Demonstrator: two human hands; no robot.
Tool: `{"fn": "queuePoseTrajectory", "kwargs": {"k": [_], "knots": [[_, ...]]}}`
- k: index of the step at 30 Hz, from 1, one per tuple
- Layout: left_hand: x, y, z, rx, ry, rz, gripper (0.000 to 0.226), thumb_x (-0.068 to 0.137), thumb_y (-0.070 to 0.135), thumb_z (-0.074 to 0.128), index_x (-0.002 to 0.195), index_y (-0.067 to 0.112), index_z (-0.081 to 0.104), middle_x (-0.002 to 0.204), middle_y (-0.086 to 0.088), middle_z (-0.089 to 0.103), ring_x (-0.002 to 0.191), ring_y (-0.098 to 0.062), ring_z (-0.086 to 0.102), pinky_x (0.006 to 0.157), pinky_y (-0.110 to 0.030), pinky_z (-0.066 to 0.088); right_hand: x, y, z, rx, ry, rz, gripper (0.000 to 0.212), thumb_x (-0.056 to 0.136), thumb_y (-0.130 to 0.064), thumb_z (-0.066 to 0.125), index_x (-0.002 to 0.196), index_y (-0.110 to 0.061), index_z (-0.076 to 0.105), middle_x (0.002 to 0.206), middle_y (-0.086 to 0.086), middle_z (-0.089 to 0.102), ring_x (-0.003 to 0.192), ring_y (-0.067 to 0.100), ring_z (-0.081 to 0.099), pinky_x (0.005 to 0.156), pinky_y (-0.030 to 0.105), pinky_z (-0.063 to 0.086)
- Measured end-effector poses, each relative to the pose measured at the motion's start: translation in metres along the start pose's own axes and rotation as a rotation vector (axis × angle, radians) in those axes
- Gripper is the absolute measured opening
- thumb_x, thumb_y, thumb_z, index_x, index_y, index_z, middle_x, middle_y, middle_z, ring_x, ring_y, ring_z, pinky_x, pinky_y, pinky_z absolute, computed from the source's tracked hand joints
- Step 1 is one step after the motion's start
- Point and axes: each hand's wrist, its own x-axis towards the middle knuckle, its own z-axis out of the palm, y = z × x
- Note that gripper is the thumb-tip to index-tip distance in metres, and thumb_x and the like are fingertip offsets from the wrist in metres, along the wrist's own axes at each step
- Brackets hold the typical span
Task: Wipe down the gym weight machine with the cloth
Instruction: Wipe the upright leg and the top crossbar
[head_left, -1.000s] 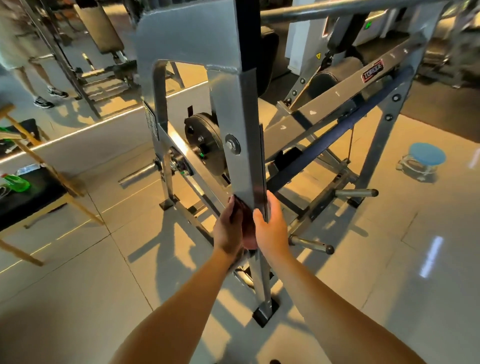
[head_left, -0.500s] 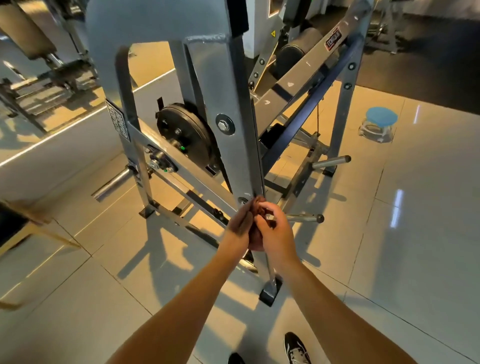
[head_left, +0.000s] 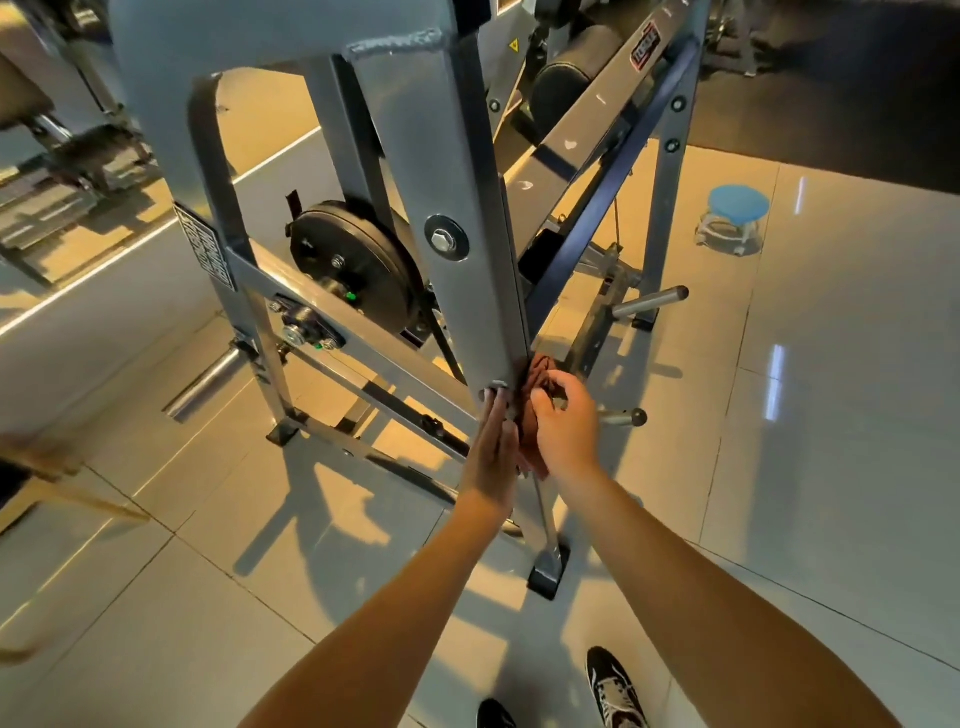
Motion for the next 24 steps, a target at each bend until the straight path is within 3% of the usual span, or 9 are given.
{"fn": "queuePoseTrajectory", "kwargs": {"k": [3,8,11,14,16,19,21,22,24], "knots": [[-0.006,0.01,0.004,-0.128,-0.07,-0.099,0.085,0.078,0.073,0.066,0.148,0.032,0.042,0.163,0.001,0.032,0.152,-0.019,0.026,0.123,-0.051,0.027,0.001,-0.006,-0.009,-0.052,-0.046,0.079,0.026,0.101,-0.021,0.061,0.127,-0.018,0.063,0.127,0.005,0.064,0.121,0.026,0.058,0.107,0.043,0.047],[-0.001,0.007,-0.001,-0.234,-0.079,-0.221,0.062,0.096,0.053,0.059,0.149,0.025,0.045,0.154,-0.005,0.047,0.145,-0.026,0.041,0.117,-0.058,0.035,0.002,-0.035,-0.007,0.027,0.004,-0.093,0.033,0.103,-0.028,0.057,0.135,-0.024,0.059,0.134,-0.003,0.06,0.116,0.011,0.052,0.104,0.035,0.045],[-0.005,0.02,0.002,-0.207,-0.123,-0.228,0.072,0.093,0.065,0.054,0.154,0.032,0.036,0.161,0.002,0.036,0.149,-0.021,0.033,0.121,-0.051,0.03,0.001,-0.019,0.001,0.054,0.026,0.006,0.035,0.104,-0.024,0.054,0.139,-0.022,0.058,0.139,0.001,0.058,0.127,0.02,0.053,0.106,0.042,0.046],[-0.005,0.022,0.008,-0.153,-0.131,-0.206,0.052,0.109,0.036,0.031,0.159,0.025,0.021,0.166,0.0,0.022,0.153,-0.021,0.02,0.124,-0.046,0.023,0.005,-0.005,-0.006,0.016,-0.034,0.134,0.033,0.104,-0.019,0.054,0.137,-0.017,0.061,0.133,0.004,0.063,0.126,0.027,0.056,0.104,0.042,0.047],[-0.008,0.019,0.01,-0.203,-0.111,-0.182,0.056,0.106,0.038,0.043,0.157,0.025,0.027,0.163,0.0,0.028,0.152,-0.022,0.024,0.123,-0.046,0.025,0.007,-0.004,-0.016,-0.038,-0.09,0.13,0.03,0.103,-0.018,0.058,0.132,-0.015,0.064,0.127,0.005,0.065,0.123,0.029,0.058,0.103,0.04,0.046],[-0.013,0.02,0.011,-0.416,-0.089,-0.225,0.085,0.067,0.067,0.074,0.141,0.038,0.046,0.145,0.005,0.049,0.137,-0.02,0.044,0.113,-0.05,0.041,0.005,-0.019,-0.027,-0.036,-0.119,0.018,0.032,0.102,-0.028,0.06,0.132,-0.019,0.064,0.129,0.0,0.062,0.12,0.021,0.056,0.101,0.037,0.047],[-0.01,0.014,0.017,-0.482,-0.069,-0.22,0.098,0.053,0.075,0.082,0.137,0.038,0.049,0.134,0.008,0.059,0.12,-0.011,0.059,0.098,-0.041,0.055,0.009,-0.031,-0.025,-0.008,-0.099,-0.098,0.035,0.102,-0.032,0.059,0.136,-0.023,0.061,0.134,-0.005,0.06,0.121,0.014,0.053,0.101,0.033,0.047],[-0.012,0.019,0.017,-0.477,-0.043,-0.225,0.099,0.054,0.074,0.083,0.138,0.036,0.049,0.132,0.008,0.062,0.117,-0.01,0.062,0.092,-0.037,0.058,0.011,-0.034,-0.023,0.003,-0.088,-0.135,0.036,0.102,-0.031,0.058,0.137,-0.023,0.06,0.135,-0.005,0.06,0.121,0.012,0.053,0.101,0.032,0.047],[-0.016,0.028,0.018,-0.277,0.036,-0.206,0.074,0.083,0.06,0.072,0.146,0.03,0.046,0.142,0.005,0.057,0.129,-0.014,0.057,0.102,-0.041,0.053,0.015,-0.027,-0.019,0.022,-0.096,-0.136,0.034,0.103,-0.025,0.057,0.136,-0.021,0.06,0.129,-0.008,0.06,0.117,0.009,0.052,0.099,0.03,0.047]]}}
